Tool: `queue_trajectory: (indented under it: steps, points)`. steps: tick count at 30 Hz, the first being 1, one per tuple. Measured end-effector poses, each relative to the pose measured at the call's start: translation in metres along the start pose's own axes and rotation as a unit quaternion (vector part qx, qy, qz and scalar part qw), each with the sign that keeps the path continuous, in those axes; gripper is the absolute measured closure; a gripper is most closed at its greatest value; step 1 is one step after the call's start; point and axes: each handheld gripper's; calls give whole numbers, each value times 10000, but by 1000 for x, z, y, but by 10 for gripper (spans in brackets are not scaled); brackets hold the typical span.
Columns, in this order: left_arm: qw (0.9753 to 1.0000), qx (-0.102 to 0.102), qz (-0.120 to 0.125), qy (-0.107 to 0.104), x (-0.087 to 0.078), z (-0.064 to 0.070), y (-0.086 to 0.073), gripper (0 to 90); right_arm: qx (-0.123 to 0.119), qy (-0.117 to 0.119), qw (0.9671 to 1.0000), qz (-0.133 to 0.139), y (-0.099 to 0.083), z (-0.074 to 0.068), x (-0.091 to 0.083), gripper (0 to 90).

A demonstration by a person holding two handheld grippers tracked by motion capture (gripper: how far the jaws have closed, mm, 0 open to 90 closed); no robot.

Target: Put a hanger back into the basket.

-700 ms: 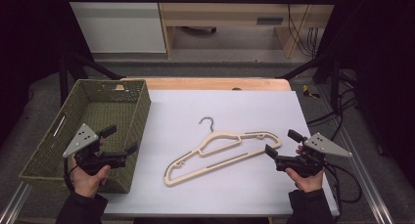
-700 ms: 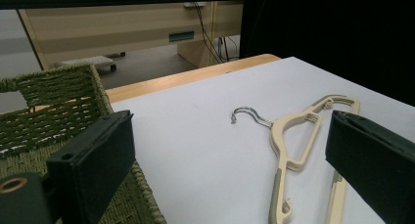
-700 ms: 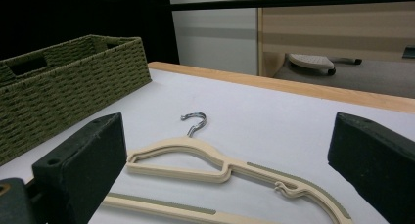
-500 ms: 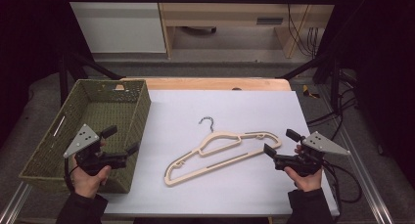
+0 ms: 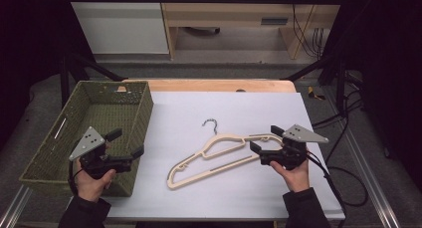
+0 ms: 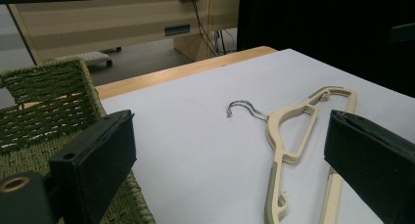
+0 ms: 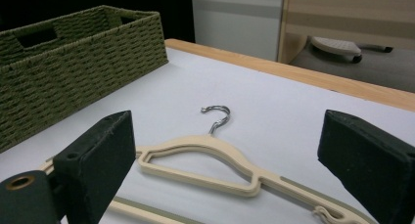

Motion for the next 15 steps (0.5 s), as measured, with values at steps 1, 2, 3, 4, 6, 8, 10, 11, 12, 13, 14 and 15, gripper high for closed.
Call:
queue_trajectory:
  steps: [1,2,3,4,6,8,10,11,12,13,14,15]
  points:
    - [10000,-20,13,7,0,0,0,49,-43,20,10000,-56,1,-1,4,82]
    - [10000,-23,14,-2,0,0,0,50,-73,37,9999,-102,1,-2,8,86]
    - [10000,-23,14,-2,0,0,0,50,-73,37,9999,-102,1,-2,8,86]
    - [10000,-18,10,7,0,0,0,50,-107,42,9997,-194,2,-4,18,94]
    - [10000,-27,6,3,0,-1,-1,50,-103,5,9996,-270,3,-5,27,99]
    - [10000,-35,9,5,0,-1,-1,50,-106,13,9994,-326,5,-6,37,118]
    - [10000,-27,16,6,0,-1,-1,51,-166,-46,9990,-403,6,-7,47,135]
    - [10000,-27,16,6,0,-1,-1,51,-177,-53,9988,-460,7,-8,52,139]
    - [10000,-18,23,8,0,-1,-1,53,-185,-54,9986,-488,7,-9,58,144]
    - [10000,-10,21,12,-1,-1,-1,52,-168,-44,9984,-545,8,-10,63,146]
    - [10000,-13,31,9,-1,-1,-1,53,-162,-71,9981,-598,9,-11,68,150]
    - [10000,-13,31,9,-1,-1,-1,53,-162,-71,9981,-598,9,-11,68,150]
Point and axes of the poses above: each handheld gripper's, and its own axes: x roughly forward along the jaws, y roughly out of its top, z roughly to its right, and after that the axes turned 3 degrees about x, right-handed
